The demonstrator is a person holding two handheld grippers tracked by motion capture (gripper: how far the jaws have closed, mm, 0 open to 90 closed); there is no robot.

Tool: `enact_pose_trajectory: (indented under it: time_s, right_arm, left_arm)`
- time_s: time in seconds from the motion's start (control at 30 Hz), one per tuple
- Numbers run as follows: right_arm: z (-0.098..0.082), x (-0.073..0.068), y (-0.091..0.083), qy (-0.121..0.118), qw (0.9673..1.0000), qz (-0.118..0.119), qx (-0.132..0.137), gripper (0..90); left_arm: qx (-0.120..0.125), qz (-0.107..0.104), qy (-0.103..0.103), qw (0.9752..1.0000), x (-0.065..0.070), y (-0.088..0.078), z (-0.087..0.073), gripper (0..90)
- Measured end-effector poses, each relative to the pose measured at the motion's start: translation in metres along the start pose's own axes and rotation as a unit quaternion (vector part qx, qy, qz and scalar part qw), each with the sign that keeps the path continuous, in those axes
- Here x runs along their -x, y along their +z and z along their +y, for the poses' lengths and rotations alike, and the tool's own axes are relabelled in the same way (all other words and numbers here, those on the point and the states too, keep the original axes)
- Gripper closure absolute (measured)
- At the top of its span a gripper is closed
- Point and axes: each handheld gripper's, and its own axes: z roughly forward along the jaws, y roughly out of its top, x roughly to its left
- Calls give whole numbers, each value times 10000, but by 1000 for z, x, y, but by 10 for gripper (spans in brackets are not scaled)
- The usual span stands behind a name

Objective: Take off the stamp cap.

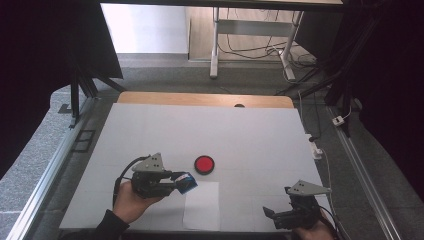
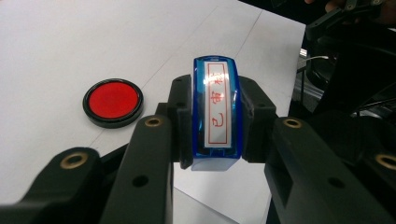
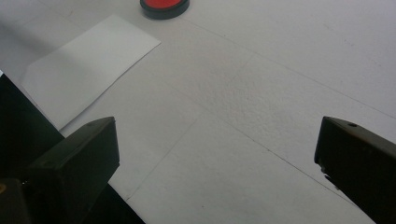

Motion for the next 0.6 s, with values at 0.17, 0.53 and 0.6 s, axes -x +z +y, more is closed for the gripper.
enact_pose_trajectory:
  time_s: [0.17, 0.53, 0.6]
  right_arm:
    - [3, -2, 0, -6, 9999, 103, 114, 0]
    - [17, -16, 9, -330, 9976, 440, 412, 0]
    - [18, -17, 13, -374, 9969, 517, 465, 0]
  left_arm:
    - [16, 6, -133, 9999, -1, -2, -3, 695]
    - [-25, -71, -41, 10000, -9, 0, -5, 695]
    - [-20, -70, -32, 10000, -10, 0, -4, 695]
